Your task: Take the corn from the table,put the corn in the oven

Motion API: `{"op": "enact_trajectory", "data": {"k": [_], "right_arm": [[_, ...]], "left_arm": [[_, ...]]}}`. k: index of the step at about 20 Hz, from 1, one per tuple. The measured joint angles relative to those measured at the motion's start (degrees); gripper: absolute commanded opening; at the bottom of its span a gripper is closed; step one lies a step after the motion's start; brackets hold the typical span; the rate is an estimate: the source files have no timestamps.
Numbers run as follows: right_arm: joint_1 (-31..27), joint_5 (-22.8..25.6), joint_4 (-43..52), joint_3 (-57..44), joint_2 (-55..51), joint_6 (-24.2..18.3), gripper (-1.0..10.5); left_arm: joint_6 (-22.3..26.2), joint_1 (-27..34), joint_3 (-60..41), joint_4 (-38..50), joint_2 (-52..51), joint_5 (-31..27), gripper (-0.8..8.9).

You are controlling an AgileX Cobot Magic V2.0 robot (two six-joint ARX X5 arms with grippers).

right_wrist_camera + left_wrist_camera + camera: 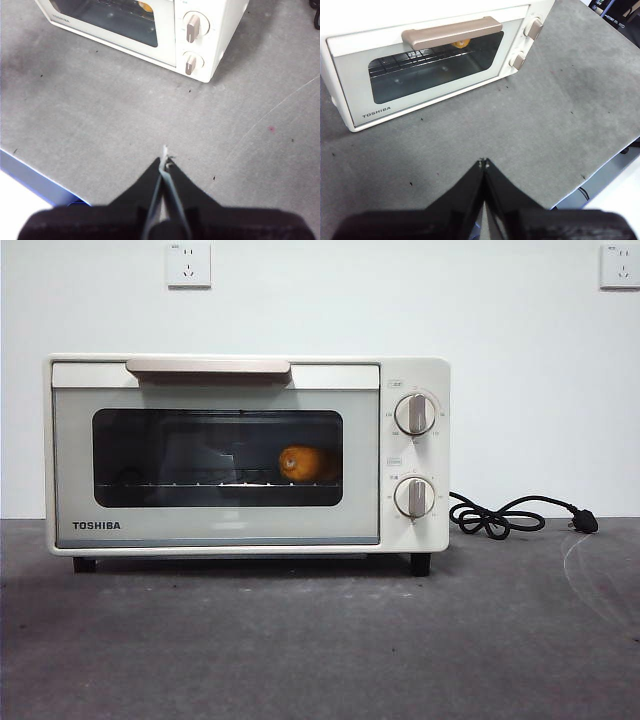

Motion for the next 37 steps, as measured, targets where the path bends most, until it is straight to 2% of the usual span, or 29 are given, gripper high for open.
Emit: {"op": "enact_trajectory", "data": {"k": [21,26,30,33,35,37], "right_arm": [[0.0,0.0,0.0,0.0,0.0,0.0,-0.1],[0.0,0.0,0.0,0.0,0.0,0.0,-0.1],[0.0,0.0,0.0,0.0,0.0,0.0,-0.1],[0.0,0.0,0.0,0.0,0.0,0.0,-0.1],[0.0,0.0,0.0,0.0,0.0,0.0,-0.1],[0.0,0.0,0.0,0.0,0.0,0.0,-0.1]], "left_arm": [[-0.7,0.0,0.0,1.4,4.0,0.2,-0.04],[0.0,0.0,0.0,18.3,4.0,-1.0,-0.04],[4.8,0.5,-1.4,34.9,0.1,-13.4,-0.04],[7.2,1.9,-9.2,48.5,-7.9,-19.6,-0.04],[7.8,2.4,-17.6,58.9,-12.6,-25.7,-0.04],[7.9,2.5,-27.8,64.0,-17.1,-28.3,-0.04]]}}
